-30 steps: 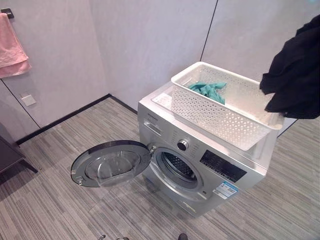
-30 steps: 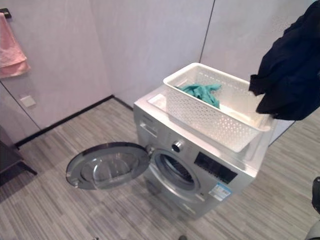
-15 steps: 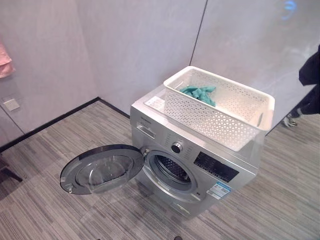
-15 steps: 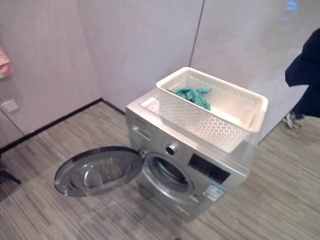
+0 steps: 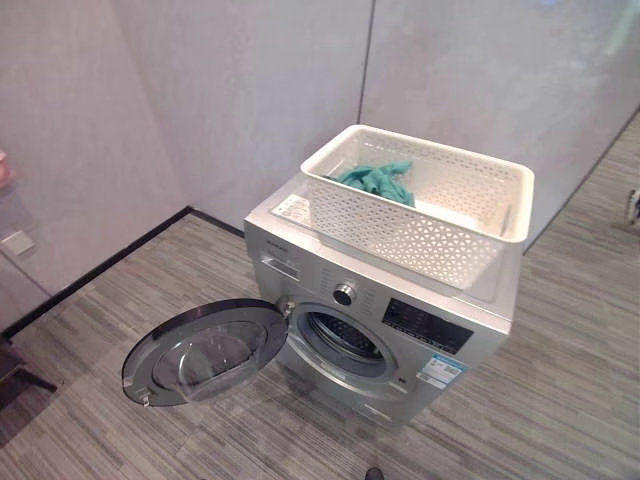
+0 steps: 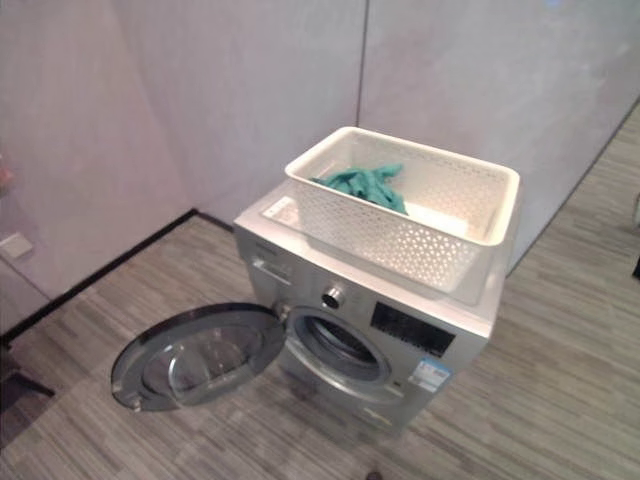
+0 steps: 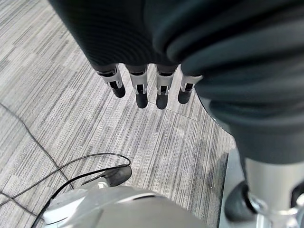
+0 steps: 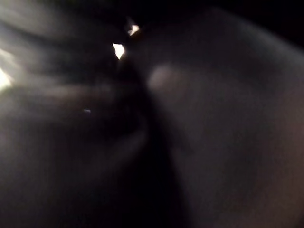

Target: Grab the laundry basket,head to the washer,open it,put in the laundry and shut it.

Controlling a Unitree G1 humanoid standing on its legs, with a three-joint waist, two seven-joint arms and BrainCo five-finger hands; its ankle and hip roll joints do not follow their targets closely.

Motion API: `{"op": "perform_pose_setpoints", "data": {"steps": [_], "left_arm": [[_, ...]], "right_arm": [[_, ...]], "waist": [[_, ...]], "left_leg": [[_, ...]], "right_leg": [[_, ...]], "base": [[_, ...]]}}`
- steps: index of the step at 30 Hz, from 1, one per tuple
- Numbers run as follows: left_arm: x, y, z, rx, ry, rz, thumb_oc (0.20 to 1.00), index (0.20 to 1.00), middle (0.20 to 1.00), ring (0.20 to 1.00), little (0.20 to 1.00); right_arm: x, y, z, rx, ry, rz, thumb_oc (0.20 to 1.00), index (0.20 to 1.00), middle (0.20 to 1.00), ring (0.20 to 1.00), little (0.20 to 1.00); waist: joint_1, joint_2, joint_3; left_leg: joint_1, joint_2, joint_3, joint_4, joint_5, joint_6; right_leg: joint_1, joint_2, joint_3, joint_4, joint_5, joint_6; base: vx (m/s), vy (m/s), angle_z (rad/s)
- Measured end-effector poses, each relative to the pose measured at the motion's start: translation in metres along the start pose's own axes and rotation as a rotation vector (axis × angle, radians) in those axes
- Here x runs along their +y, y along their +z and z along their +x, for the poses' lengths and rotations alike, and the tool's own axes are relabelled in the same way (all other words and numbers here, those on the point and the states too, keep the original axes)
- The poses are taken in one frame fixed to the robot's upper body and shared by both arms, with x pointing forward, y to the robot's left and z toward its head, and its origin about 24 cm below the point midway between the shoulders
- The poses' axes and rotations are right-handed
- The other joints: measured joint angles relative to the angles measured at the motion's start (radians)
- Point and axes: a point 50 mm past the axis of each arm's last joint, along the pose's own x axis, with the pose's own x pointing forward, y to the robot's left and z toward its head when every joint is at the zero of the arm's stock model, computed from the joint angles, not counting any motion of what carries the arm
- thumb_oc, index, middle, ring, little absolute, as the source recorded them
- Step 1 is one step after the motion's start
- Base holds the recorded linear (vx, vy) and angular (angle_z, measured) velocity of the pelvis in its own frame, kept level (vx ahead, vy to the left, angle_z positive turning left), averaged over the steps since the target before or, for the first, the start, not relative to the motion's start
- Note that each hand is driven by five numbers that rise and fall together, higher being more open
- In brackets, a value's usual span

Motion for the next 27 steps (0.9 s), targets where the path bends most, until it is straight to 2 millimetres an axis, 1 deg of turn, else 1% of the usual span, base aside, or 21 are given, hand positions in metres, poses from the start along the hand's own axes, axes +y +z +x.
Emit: {"op": "perform_pose_setpoints", "data": {"steps": [1, 2, 3, 4, 5, 6, 7, 8, 9, 12, 14, 15, 16, 17, 18, 20, 21, 22, 23, 24, 27], "left_arm": [[-0.001, 0.002, 0.0, -0.006, -0.003, 0.001, 1.0, 1.0, 1.0, 1.0, 1.0], [-0.003, 0.003, 0.0, -0.008, -0.006, 0.003, 1.0, 1.0, 1.0, 1.0, 1.0], [-0.005, 0.005, 0.0, -0.016, -0.013, 0.005, 1.0, 1.0, 1.0, 1.0, 1.0], [-0.008, 0.008, 0.0, -0.027, -0.019, 0.003, 1.0, 1.0, 1.0, 1.0, 1.0], [-0.01, 0.009, 0.0, -0.03, -0.023, -0.001, 1.0, 1.0, 1.0, 1.0, 1.0], [-0.012, 0.011, 0.0, -0.038, -0.027, -0.003, 1.0, 1.0, 1.0, 1.0, 1.0], [-0.013, 0.011, 0.0, -0.041, -0.03, 0.0, 1.0, 1.0, 1.0, 1.0, 1.0], [-0.013, 0.013, 0.0, -0.045, -0.031, 0.0, 1.0, 1.0, 1.0, 1.0, 1.0], [-0.013, 0.016, 0.0, -0.051, -0.032, -0.002, 1.0, 1.0, 1.0, 1.0, 1.0], [-0.013, 0.017, 0.001, -0.053, -0.031, -0.002, 1.0, 1.0, 1.0, 1.0, 1.0], [-0.011, 0.016, 0.001, -0.053, -0.025, -0.002, 1.0, 1.0, 1.0, 1.0, 1.0], [-0.01, 0.016, 0.001, -0.054, -0.024, 0.0, 1.0, 1.0, 1.0, 1.0, 1.0], [-0.01, 0.016, 0.001, -0.054, -0.023, -0.002, 1.0, 1.0, 1.0, 1.0, 1.0], [-0.009, 0.016, 0.001, -0.052, -0.019, -0.007, 1.0, 1.0, 1.0, 1.0, 1.0], [-0.007, 0.016, 0.001, -0.053, -0.014, -0.012, 1.0, 1.0, 1.0, 1.0, 1.0], [-0.005, 0.018, 0.002, -0.06, -0.012, -0.012, 1.0, 1.0, 1.0, 1.0, 1.0], [-0.006, 0.023, 0.003, -0.075, -0.014, 0.002, 1.0, 1.0, 1.0, 1.0, 1.0], [-0.005, 0.024, 0.003, -0.083, -0.011, 0.023, 1.0, 1.0, 1.0, 1.0, 1.0], [-0.003, 0.024, 0.003, -0.085, -0.007, 0.025, 1.0, 1.0, 1.0, 1.0, 1.0], [-0.002, 0.026, 0.004, -0.089, -0.002, 0.024, 1.0, 1.0, 1.0, 1.0, 1.0], [0.001, 0.031, 0.004, -0.106, 0.012, 0.026, 1.0, 1.0, 1.0, 1.0, 1.0]], "right_arm": [[0.009, -0.016, -0.024, 0.065, 0.059, -0.013, 0.2, 0.2, 0.2, 0.2, 0.2], [0.011, -0.022, -0.034, 0.079, 0.081, -0.031, 0.2, 0.2, 0.2, 0.2, 0.2], [0.018, -0.031, -0.055, 0.113, 0.135, -0.052, 0.2, 0.2, 0.2, 0.2, 0.2], [0.025, -0.034, -0.066, 0.133, 0.19, -0.06, 0.2, 0.2, 0.2, 0.2, 0.2], [0.03, -0.041, -0.084, 0.164, 0.243, -0.074, 0.2, 0.2, 0.2, 0.2, 0.2], [0.036, -0.044, -0.095, 0.188, 0.283, -0.072, 0.2, 0.2, 0.2, 0.2, 0.2], [0.042, -0.046, -0.111, 0.213, 0.333, -0.064, 0.2, 0.2, 0.2, 0.2, 0.2], [0.045, -0.047, -0.121, 0.223, 0.368, -0.067, 0.2, 0.2, 0.2, 0.2, 0.2], [0.051, -0.049, -0.142, 0.242, 0.452, -0.063, 0.2, 0.2, 0.2, 0.2, 0.2], [0.057, -0.052, -0.174, 0.275, 0.577, -0.059, 0.2, 0.2, 0.2, 0.2, 0.2], [0.065, -0.05, -0.206, 0.333, 0.674, -0.02, 0.2, 0.2, 0.2, 0.2, 0.2], [0.068, -0.051, -0.234, 0.355, 0.799, -0.023, 0.2, 0.2, 0.2, 0.2, 0.2], [0.069, -0.053, -0.247, 0.378, 0.846, -0.014, 0.2, 0.2, 0.2, 0.2, 0.2], [0.072, -0.052, -0.265, 0.421, 0.901, 0.007, 0.2, 0.2, 0.2, 0.2, 0.2], [0.076, -0.052, -0.302, 0.489, 1.052, 0.016, 0.2, 0.2, 0.2, 0.2, 0.2], [0.077, -0.042, -0.349, 0.518, 1.262, 0.026, 0.2, 0.2, 0.2, 0.2, 0.2], [0.08, -0.034, -0.366, 0.534, 1.339, 0.057, 0.2, 0.2, 0.2, 0.2, 0.2], [0.083, -0.027, -0.376, 0.525, 1.389, 0.072, 0.2, 0.2, 0.2, 0.2, 0.2], [0.087, -0.02, -0.381, 0.502, 1.439, 0.092, 0.2, 0.2, 0.2, 0.2, 0.2], [0.091, -0.007, -0.388, 0.475, 1.508, 0.142, 0.2, 0.2, 0.2, 0.2, 0.2], [0.096, 0.001, -0.389, 0.443, 1.543, 0.172, 0.2, 0.2, 0.2, 0.2, 0.2]], "waist": [[-0.006, 0.005, 0.003], [-0.01, 0.007, 0.005], [-0.01, 0.009, 0.01], [-0.014, 0.017, 0.014], [-0.015, 0.022, 0.019], [-0.013, 0.029, 0.024], [-0.017, 0.035, 0.027], [-0.017, 0.037, 0.028], [-0.016, 0.037, 0.029], [-0.017, 0.037, 0.029], [-0.017, 0.027, 0.034], [-0.016, 0.024, 0.037], [-0.015, 0.021, 0.039], [-0.016, 0.015, 0.041], [-0.017, 0.007, 0.047], [-0.016, 0.003, 0.059], [-0.017, 0.006, 0.068], [-0.018, 0.004, 0.07], [-0.013, 0.0, 0.073], [-0.014, -0.004, 0.078], [-0.012, -0.012, 0.086]], "left_leg": [[0.0, 0.0, 0.001, 0.0, -0.001, 0.001], [0.0, 0.0, 0.001, 0.0, -0.002, 0.001], [0.0, 0.0, 0.001, 0.0, -0.002, 0.001], [0.0, -0.002, 0.006, 0.0, -0.003, 0.003], [0.005, -0.002, 0.012, 0.0, -0.004, 0.003], [0.01, -0.002, 0.02, 0.0, -0.007, 0.004], [0.012, -0.002, 0.022, 0.0, -0.008, 0.004], [0.012, -0.002, 0.022, 0.0, -0.008, 0.004], [0.011, -0.002, 0.022, 0.0, -0.009, 0.004], [0.012, -0.003, 0.022, -0.001, -0.01, 0.004], [0.012, -0.002, 0.023, 0.0, -0.01, 0.004], [0.012, -0.004, 0.023, -0.001, -0.01, 0.004], [0.012, -0.004, 0.023, -0.001, -0.01, 0.004], [0.012, -0.004, 0.023, 0.0, -0.01, 0.004], [0.012, -0.004, 0.024, 0.0, -0.01, 0.004], [0.01, -0.008, 0.025, 0.0, -0.01, 0.004], [0.01, -0.015, 0.028, 0.0, -0.01, 0.006], [0.011, -0.018, 0.04, 0.0, -0.01, 0.007], [0.012, -0.02, 0.056, 0.0, -0.012, 0.01], [0.012, -0.026, 0.072, 0.0, -0.012, 0.01], [0.024, -0.033, 0.081, 0.0, -0.012, 0.011]], "right_leg": [[-0.001, 0.0, 0.001, 0.0, 0.0, 0.0], [-0.001, 0.0, 0.001, 0.0, 0.0, 0.0], [0.0, 0.0, 0.001, 0.0, -0.001, 0.001], [-0.002, -0.001, 0.005, 0.0, 0.0, 0.0], [-0.001, 0.0, 0.013, 0.0, 0.002, 0.003], [-0.001, 0.001, 0.021, 0.0, 0.001, 0.002], [-0.001, 0.001, 0.022, 0.0, 0.001, 0.003], [-0.003, 0.001, 0.022, 0.0, 0.001, 0.003], [-0.003, 0.001, 0.022, 0.0, 0.001, 0.003], [-0.003, 0.0, 0.022, 0.0, 0.0, 0.004], [-0.003, 0.001, 0.022, 0.0, 0.0, 0.003], [-0.003, -0.001, 0.022, 0.0, 0.0, 0.004], [-0.003, -0.001, 0.021, 0.0, 0.0, 0.004], [-0.003, -0.001, 0.022, 0.0, 0.0, 0.004], [-0.004, -0.001, 0.022, 0.0, 0.001, 0.004], [-0.007, -0.005, 0.023, 0.0, 0.004, 0.006], [-0.01, -0.01, 0.027, 0.004, 0.013, 0.004], [-0.017, -0.011, 0.038, 0.009, 0.021, 0.007], [-0.026, -0.011, 0.056, 0.009, 0.025, 0.007], [-0.034, -0.016, 0.067, 0.009, 0.03, 0.005], [-0.028, -0.021, 0.077, 0.009, 0.032, 0.008]], "base": [[0.0, 0.0, 0.0], [0.0, 0.0, 0.0], [0.0, -0.005, -0.04], [0.01, -0.005, -0.1], [0.01, -0.002, -0.19], [0.0, 0.002, -0.18], [0.0, 0.001, -0.11], [0.0, 0.003, -0.03], [0.0, 0.0, 0.0], [0.0, 0.0, 0.0], [0.0, 0.0, 0.0], [0.0, 0.0, 0.0], [-0.03, 0.037, 0.0], [-0.06, 0.042, -0.01], [-0.06, 0.039, -0.02], [-0.06, 0.08, -0.03], [-0.04, 0.093, -0.12], [-0.01, 0.076, -0.29], [-0.01, 0.036, -0.4], [-0.02, 0.055, -0.38], [-0.03, 0.049, -0.13]]}}
